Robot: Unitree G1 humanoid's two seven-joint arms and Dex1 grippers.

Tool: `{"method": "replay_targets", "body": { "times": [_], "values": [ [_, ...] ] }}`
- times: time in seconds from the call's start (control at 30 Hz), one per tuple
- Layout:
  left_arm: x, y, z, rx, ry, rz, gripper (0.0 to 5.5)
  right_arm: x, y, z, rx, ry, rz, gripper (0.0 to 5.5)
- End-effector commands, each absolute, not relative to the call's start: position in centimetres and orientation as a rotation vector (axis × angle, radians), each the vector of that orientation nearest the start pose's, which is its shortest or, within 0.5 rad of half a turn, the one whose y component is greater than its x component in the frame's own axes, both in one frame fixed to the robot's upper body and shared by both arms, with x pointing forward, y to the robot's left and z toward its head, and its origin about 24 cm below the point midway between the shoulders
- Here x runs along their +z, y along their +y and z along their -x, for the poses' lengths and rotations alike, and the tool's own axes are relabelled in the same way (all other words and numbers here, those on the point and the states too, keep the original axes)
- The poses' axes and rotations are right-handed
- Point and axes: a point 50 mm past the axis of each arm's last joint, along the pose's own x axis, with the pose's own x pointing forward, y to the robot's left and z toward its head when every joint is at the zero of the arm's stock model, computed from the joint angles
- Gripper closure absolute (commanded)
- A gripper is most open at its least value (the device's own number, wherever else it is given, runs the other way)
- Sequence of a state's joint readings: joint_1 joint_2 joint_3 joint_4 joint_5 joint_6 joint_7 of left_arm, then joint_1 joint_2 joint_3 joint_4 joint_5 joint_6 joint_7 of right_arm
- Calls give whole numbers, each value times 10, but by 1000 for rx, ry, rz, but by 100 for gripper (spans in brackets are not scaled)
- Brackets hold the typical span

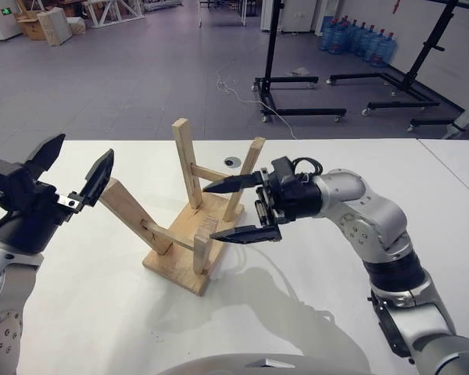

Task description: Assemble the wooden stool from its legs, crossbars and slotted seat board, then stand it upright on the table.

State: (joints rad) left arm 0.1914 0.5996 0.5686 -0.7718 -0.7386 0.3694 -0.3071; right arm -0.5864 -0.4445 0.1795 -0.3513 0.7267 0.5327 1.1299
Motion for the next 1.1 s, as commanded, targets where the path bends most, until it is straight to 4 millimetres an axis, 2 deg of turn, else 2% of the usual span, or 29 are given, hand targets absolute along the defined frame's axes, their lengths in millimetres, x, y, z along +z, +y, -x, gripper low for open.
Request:
{"method": "replay_targets", "body": {
  "times": [0.03, 0.17, 0.23, 0.27, 0.4, 0.53, 0.67, 0.73, 0.9, 1.1],
  "values": [
    [226, 235, -175, -364, -395, -171, 135, 204, -117, -274, 1535, -130, 26, 176],
    [235, 219, -176, -472, -431, -103, 135, 187, -161, -287, 1396, -32, 12, 176],
    [237, 198, -172, -578, -443, -42, 135, 175, -179, -297, 1320, 20, -25, 176],
    [236, 188, -171, -631, -436, -11, 135, 166, -181, -301, 1299, 44, -39, 176],
    [234, 165, -174, -777, -382, 50, 135, 145, -168, -323, 1255, 51, -88, 176],
    [236, 155, -178, -885, -340, 55, 135, 140, -150, -344, 1247, 4, -124, 176],
    [236, 148, -182, -946, -312, 49, 135, 140, -140, -353, 1267, -31, -117, 176],
    [235, 151, -184, -941, -296, 32, 135, 142, -134, -351, 1322, -57, -114, 176],
    [230, 162, -187, -902, -274, 30, 135, 132, -119, -322, 1473, -45, -74, 176],
    [230, 184, -188, -827, -266, 14, 135, 124, -117, -289, 1559, 1, -74, 176]
  ]
}}
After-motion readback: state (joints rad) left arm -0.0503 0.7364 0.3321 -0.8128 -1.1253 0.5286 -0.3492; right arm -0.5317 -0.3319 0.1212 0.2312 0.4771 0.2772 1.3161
